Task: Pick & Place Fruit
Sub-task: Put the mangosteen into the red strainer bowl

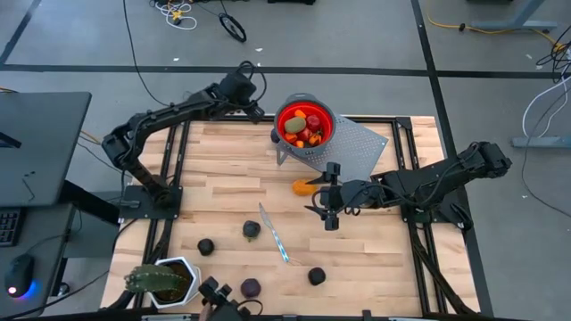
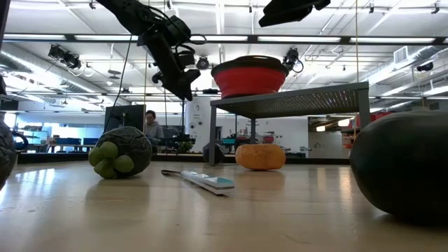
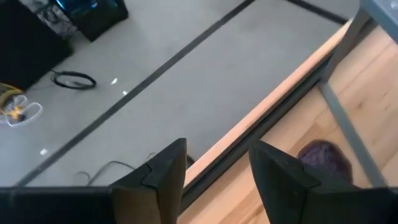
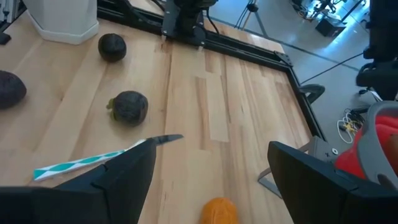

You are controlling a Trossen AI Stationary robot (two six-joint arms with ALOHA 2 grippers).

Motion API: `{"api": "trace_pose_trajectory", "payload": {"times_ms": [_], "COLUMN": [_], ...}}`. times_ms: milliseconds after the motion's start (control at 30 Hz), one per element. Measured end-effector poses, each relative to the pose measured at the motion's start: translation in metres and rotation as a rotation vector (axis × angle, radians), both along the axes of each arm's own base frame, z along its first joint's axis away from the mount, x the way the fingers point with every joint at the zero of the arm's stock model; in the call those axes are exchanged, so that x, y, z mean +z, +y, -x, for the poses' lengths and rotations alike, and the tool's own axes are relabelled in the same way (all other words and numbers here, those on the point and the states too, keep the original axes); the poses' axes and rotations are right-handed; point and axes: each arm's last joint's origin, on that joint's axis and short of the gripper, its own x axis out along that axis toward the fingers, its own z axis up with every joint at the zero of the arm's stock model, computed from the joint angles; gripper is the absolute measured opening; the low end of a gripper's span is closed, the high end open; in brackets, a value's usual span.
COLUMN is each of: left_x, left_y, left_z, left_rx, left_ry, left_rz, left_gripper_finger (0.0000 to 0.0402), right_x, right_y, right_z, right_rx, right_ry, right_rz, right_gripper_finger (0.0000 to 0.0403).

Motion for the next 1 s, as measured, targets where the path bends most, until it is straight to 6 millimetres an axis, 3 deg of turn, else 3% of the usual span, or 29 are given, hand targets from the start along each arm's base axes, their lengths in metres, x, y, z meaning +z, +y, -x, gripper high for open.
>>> {"api": "trace_pose_trajectory", "payload": {"times_ms": [233, 533, 800, 1000], "left_x": [-0.003, -0.044, -0.071, -0.091], "left_y": [-0.009, -0.01, -0.015, -0.024], "left_z": [-0.006, 0.001, 0.0, 0.004], "left_rx": [-0.038, -0.269, -0.488, -0.549], "left_ry": [0.024, 0.023, -0.136, -0.142], "left_rz": [0.02, 0.192, 0.096, 0.009], "left_gripper_finger": [0.0154, 0.0147, 0.0151, 0.0151], "right_x": [0.0, 0.0, -0.001, 0.0], "right_y": [0.0, 0.0, -0.001, -0.001], "right_z": [0.0, 0.0, 0.0, 0.0], "right_rx": [0.004, 0.004, -0.009, -0.017], "right_ry": [0.001, 0.006, 0.007, 0.005], "right_rz": [0.008, 0.009, 0.022, 0.027], "right_gripper_finger": [0.0318, 0.0318, 0.0318, 0.0318]}}
